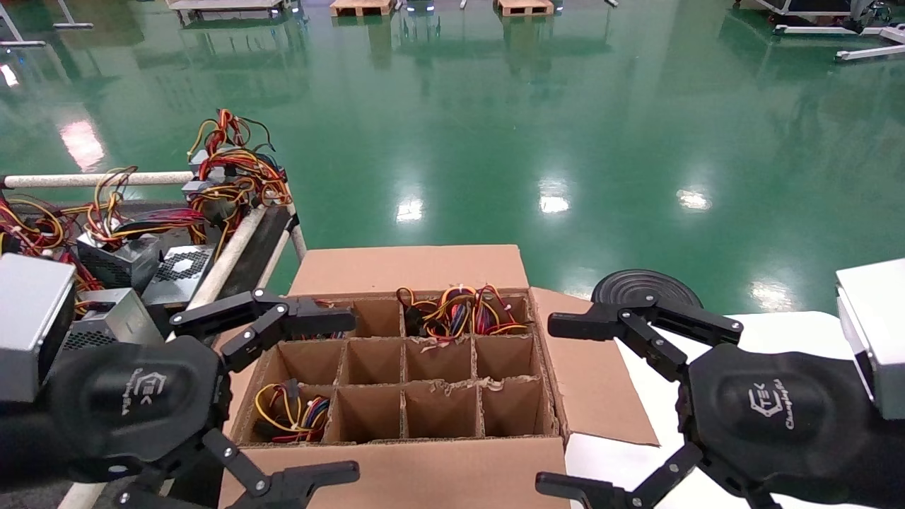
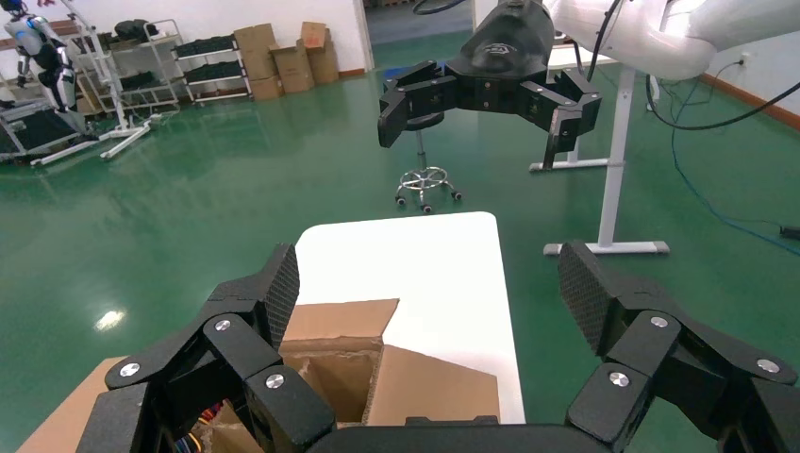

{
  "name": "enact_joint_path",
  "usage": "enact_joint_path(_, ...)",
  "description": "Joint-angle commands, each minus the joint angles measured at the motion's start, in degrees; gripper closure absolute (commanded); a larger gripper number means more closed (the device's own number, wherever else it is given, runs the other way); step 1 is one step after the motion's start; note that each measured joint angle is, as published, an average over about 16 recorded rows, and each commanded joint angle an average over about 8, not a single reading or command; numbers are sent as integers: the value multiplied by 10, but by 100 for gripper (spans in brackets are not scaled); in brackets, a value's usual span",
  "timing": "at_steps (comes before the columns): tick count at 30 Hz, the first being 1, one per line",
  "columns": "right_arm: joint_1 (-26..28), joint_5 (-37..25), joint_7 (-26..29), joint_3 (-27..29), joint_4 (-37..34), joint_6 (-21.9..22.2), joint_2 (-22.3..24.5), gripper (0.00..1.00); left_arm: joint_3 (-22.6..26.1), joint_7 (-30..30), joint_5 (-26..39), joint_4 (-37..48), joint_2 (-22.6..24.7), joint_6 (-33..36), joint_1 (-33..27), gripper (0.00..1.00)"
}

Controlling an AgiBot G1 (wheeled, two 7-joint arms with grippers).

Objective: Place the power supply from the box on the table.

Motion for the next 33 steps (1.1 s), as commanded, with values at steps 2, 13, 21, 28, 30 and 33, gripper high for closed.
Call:
enact_joint_path(2,0,0,0,0,0,0,0,100,0,0,0,0,0,0,0,0)
enact_joint_path(13,0,0,0,0,0,0,0,100,5,3,10,5,5,-9,-6,0)
enact_joint_path(21,0,0,0,0,0,0,0,100,27,18,42,18,22,-34,-34,0)
enact_joint_path(28,0,0,0,0,0,0,0,100,68,51,88,53,52,-71,-79,0)
enact_joint_path(30,0,0,0,0,0,0,0,100,81,63,101,67,62,-81,-93,0)
enact_joint_path(33,0,0,0,0,0,0,0,100,104,82,117,93,78,-95,-115,0)
